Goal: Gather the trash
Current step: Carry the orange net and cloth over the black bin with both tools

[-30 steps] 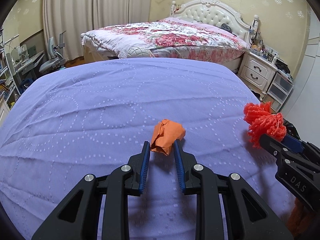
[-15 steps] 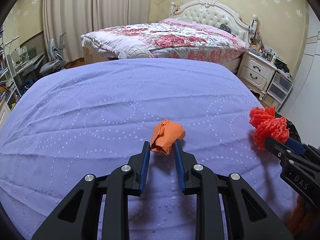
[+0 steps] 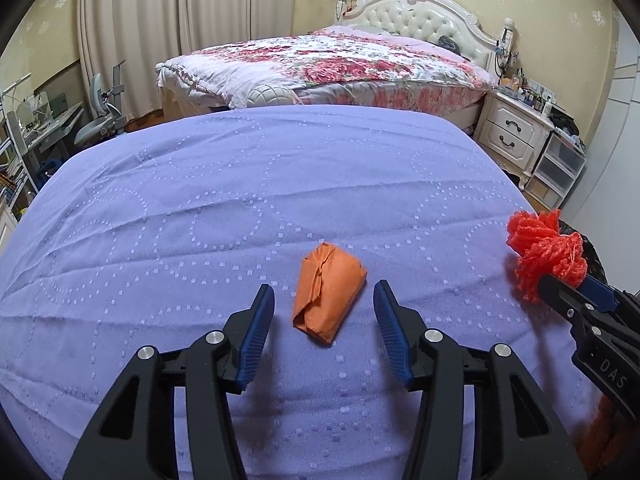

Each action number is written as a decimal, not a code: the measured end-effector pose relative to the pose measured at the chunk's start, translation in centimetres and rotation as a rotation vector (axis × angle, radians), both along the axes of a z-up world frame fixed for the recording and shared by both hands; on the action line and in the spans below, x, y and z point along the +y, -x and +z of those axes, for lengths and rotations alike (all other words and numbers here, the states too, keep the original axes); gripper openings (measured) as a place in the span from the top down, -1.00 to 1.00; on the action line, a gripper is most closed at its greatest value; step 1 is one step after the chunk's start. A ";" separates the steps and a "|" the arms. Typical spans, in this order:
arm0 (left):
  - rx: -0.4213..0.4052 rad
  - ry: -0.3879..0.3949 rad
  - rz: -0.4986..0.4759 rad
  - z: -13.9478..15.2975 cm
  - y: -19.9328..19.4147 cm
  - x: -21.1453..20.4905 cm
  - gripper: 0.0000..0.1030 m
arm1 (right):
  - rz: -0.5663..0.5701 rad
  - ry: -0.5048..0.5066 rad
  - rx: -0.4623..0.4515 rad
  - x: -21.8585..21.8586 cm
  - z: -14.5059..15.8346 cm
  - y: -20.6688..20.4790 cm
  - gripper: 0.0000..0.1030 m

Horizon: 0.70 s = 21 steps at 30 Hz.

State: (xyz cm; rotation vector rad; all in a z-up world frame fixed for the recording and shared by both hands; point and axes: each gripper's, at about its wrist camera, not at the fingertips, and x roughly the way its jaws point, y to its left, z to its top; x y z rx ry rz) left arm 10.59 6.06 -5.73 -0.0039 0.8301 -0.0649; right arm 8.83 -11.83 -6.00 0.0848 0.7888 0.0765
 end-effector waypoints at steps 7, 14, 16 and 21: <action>0.033 -0.011 -0.015 -0.7 -0.3 -0.4 0.35 | 0.003 0.002 0.001 0.2 0.0 -0.1 0.01; 0.007 -0.013 -0.023 -0.3 0.4 -0.5 0.39 | 0.005 0.003 -0.002 0.3 0.1 0.0 0.01; -0.005 -0.005 -0.022 0.1 0.7 -0.5 0.39 | 0.005 0.003 -0.010 0.3 0.4 0.2 0.01; -0.036 0.012 -0.032 1.2 1.7 -1.2 0.39 | -0.003 0.005 -0.035 -0.1 1.4 0.8 0.01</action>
